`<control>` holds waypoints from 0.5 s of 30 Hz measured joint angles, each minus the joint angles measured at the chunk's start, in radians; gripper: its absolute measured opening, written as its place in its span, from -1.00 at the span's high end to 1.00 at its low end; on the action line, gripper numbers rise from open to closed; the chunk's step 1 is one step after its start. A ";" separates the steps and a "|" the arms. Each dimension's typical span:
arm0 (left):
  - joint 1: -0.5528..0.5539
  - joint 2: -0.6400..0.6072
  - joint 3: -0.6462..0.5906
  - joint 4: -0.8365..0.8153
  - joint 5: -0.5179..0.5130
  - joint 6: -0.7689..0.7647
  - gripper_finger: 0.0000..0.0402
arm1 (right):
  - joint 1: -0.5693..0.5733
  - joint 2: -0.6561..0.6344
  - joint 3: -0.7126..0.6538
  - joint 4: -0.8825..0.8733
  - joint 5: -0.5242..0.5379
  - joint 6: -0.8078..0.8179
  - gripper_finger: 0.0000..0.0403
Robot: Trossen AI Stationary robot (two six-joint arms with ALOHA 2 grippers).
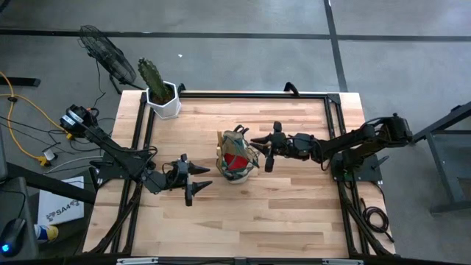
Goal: Pick & Place Garden tools in Gardening bag
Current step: Put the brown hand rake into the gardening bag
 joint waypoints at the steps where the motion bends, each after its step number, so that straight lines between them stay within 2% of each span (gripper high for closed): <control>1: 0.000 0.000 0.000 -0.001 0.000 0.000 -0.12 | 0.000 0.000 0.000 0.000 0.003 0.008 0.77; 4: 0.000 0.000 0.000 -0.002 0.000 0.000 -0.12 | 0.000 0.000 0.000 0.000 0.007 0.018 0.90; 15: 0.000 0.000 0.000 -0.002 -0.001 0.000 -0.12 | 0.000 0.004 0.002 -0.034 0.029 0.067 0.90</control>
